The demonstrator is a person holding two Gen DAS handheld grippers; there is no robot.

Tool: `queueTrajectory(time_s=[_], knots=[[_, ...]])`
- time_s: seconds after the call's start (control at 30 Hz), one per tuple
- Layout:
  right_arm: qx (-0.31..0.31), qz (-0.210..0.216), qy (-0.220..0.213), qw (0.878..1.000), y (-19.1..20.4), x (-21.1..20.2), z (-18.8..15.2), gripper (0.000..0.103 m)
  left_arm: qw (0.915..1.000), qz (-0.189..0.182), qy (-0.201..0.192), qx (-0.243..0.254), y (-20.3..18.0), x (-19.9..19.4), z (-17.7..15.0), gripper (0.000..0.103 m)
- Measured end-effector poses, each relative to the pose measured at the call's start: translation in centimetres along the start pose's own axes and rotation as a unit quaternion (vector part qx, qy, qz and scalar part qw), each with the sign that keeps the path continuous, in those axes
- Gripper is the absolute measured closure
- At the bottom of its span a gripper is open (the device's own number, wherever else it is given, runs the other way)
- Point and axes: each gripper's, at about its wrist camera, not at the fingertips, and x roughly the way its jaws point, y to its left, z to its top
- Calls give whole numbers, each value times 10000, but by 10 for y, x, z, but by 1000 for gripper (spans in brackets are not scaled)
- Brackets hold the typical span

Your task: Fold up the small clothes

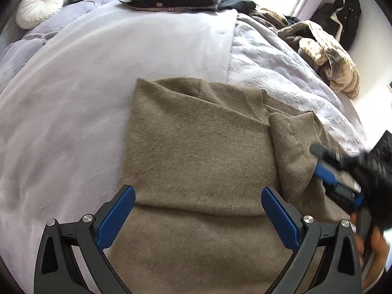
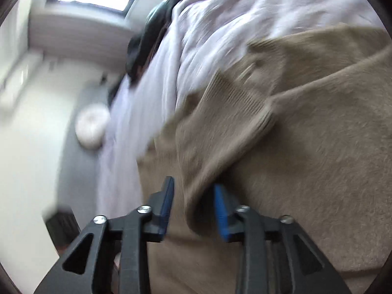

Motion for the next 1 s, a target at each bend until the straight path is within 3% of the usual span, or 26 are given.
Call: queueTrajectory(time_s=[0.03,0.1,0.2,0.23,0.33,0.37,0.43,0.53,0.7,0.8,0.9,0.93,0.97,1.0], knots=[[44,-17,-29,10000,0,4,4,73,10000,11,-17,-4,3,0,-1,0],[-539,-203,49,9983,22,14,7,95,10000,17,-68,-39,10,-6,-3,0],[-1618,-261,518,9851,60,33,-9,95,9998,5,-145,-122,26,-13,-3,0],[-2059,-310,814,9747,75,45,-21,92,9998,-13,-135,-155,29,-13,-2,0],[-2629,-726,1209,9545,90,62,-45,86,9997,-79,-25,-249,39,-9,-1,0],[-2651,-760,1268,9528,89,63,-52,82,9996,-113,20,-265,39,-7,0,0],[-2417,-723,1277,9592,80,54,-57,76,9991,-287,100,-302,38,-3,2,0],[-1892,-709,1151,9726,52,24,-61,74,9978,-556,194,-292,29,8,9,0],[-520,-790,512,9942,-16,-48,-55,70,9945,-835,547,-301,9,43,22,0],[481,-745,-49,9960,-61,-97,-53,59,9921,-938,724,-408,2,59,28,0],[1230,-647,-502,9890,-91,-125,-53,54,9917,-963,662,-531,-4,64,37,0],[1416,-596,-626,9861,-98,-127,-53,54,9921,-923,624,-579,-5,65,39,7],[1612,-517,-718,9829,-107,-130,-53,54,9932,-784,582,-639,-5,66,42,24],[1694,-485,-758,9814,-110,-129,-52,54,9940,-615,618,-666,-6,68,45,35]])
